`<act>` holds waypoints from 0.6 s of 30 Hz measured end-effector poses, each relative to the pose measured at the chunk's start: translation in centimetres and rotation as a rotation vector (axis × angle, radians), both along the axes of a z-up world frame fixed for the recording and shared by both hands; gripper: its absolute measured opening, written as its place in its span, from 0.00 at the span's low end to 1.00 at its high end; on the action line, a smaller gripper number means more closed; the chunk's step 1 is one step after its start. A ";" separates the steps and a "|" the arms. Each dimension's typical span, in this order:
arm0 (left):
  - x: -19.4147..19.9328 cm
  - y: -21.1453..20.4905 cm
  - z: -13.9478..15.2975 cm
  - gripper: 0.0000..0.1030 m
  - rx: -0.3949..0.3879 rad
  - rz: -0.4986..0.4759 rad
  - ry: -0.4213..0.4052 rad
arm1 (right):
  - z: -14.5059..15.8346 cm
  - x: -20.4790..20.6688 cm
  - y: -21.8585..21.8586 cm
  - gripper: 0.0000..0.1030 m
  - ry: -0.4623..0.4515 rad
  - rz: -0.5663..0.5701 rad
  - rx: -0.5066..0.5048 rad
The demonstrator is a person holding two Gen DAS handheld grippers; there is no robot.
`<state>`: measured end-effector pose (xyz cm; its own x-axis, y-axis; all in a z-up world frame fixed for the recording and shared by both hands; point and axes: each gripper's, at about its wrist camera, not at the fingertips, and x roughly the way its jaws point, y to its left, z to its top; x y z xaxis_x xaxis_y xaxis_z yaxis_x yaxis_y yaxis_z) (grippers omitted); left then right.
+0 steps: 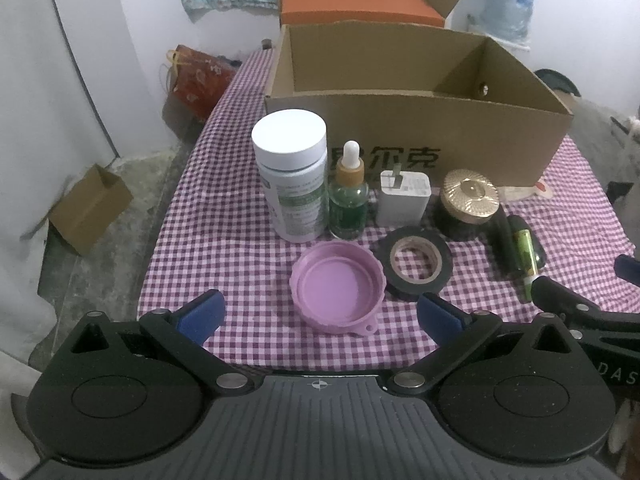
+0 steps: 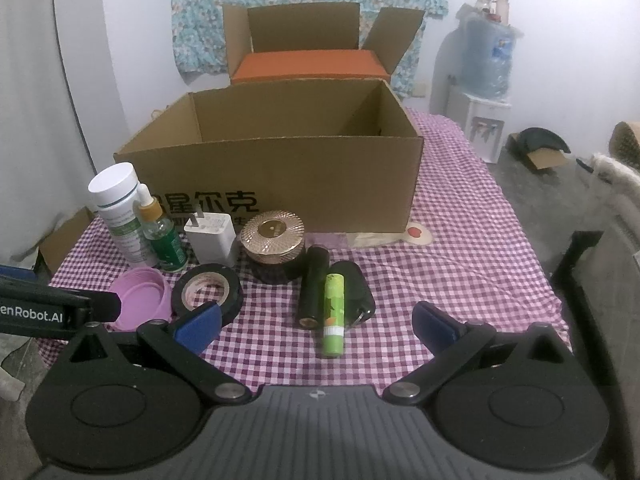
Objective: Organize rigid objects
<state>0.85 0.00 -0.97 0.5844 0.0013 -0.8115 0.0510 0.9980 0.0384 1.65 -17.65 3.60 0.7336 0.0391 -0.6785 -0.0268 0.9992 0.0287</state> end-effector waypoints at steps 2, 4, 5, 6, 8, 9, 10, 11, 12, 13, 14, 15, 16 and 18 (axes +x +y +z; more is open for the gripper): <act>0.0 -0.1 0.0 1.00 0.001 -0.003 0.001 | 0.0 0.1 0.0 1.00 0.000 0.001 0.001; 0.0 -0.1 0.0 1.00 0.005 -0.005 0.002 | 0.0 0.1 -0.1 1.00 0.000 0.001 0.003; 0.0 -0.1 0.0 1.00 0.007 -0.006 0.003 | 0.0 0.2 -0.1 1.00 0.001 0.001 0.005; 0.1 -0.2 0.0 1.00 0.008 -0.008 0.004 | -0.1 0.2 -0.1 1.00 0.001 0.001 0.007; 0.1 -0.3 -0.1 1.00 0.009 -0.010 0.006 | -0.1 0.2 -0.2 1.00 0.004 0.001 0.010; 0.1 -0.3 -0.1 1.00 0.010 -0.011 0.007 | -0.2 0.2 -0.2 1.00 0.004 0.000 0.011; 0.2 -0.4 -0.1 1.00 0.013 -0.012 0.008 | -0.2 0.3 -0.3 1.00 0.005 0.000 0.013; 0.2 -0.4 -0.1 1.00 0.014 -0.014 0.008 | -0.2 0.3 -0.3 1.00 0.005 -0.001 0.014; 0.2 -0.4 -0.1 1.00 0.015 -0.015 0.008 | -0.2 0.3 -0.3 1.00 0.005 -0.001 0.016; 0.2 -0.5 -0.1 1.00 0.017 -0.017 0.007 | -0.2 0.3 -0.4 1.00 0.005 -0.002 0.018; 0.2 -0.6 0.0 1.00 0.020 -0.019 0.007 | -0.2 0.4 -0.4 1.00 0.005 -0.003 0.021; 0.2 -0.6 0.0 1.00 0.022 -0.021 0.007 | -0.2 0.4 -0.5 1.00 0.004 -0.003 0.022; 0.2 -0.7 0.0 1.00 0.025 -0.024 0.007 | -0.2 0.4 -0.5 1.00 0.004 -0.003 0.024; 0.2 -0.9 0.0 1.00 0.030 -0.029 0.009 | -0.2 0.4 -0.7 1.00 0.004 -0.003 0.028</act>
